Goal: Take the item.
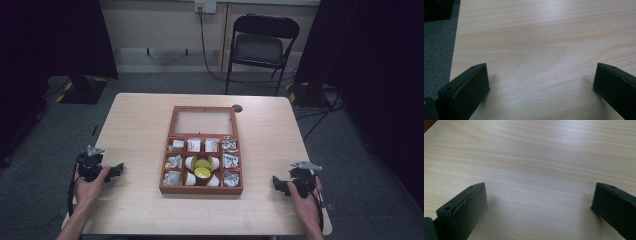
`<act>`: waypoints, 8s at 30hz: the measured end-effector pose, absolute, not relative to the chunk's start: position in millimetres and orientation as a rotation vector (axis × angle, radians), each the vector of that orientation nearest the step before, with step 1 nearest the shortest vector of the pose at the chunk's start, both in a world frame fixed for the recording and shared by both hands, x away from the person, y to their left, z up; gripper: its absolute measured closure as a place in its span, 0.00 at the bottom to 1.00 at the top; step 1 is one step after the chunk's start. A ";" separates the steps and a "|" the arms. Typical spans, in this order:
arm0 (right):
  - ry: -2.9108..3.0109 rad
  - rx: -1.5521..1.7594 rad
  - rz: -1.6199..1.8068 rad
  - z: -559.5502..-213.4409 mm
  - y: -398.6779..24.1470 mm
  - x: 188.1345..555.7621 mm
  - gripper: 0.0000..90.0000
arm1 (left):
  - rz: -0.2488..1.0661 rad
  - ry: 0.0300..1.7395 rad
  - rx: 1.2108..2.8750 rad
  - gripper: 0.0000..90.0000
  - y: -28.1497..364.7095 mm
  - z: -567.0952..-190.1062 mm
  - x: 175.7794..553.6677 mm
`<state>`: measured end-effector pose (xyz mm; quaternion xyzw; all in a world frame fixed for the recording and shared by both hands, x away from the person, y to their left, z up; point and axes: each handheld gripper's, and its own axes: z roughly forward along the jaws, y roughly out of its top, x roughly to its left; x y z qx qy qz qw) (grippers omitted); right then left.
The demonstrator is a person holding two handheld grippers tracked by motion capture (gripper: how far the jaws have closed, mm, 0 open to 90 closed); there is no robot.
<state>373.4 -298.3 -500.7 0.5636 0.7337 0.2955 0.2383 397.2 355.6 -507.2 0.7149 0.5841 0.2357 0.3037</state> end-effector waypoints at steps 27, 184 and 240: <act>2.011 1.543 0.811 -500.7 -298.4 373.9 0.00 | 0.617 1.401 1.873 0.24 338.0 -485.9 389.3; 2.008 1.545 0.809 -500.8 -298.1 373.6 0.00 | 0.048 0.710 2.396 0.42 86.0 -464.1 411.8; 2.008 1.545 0.809 -500.8 -298.1 373.6 0.00 | 0.107 0.685 2.211 0.42 109.5 -440.6 404.4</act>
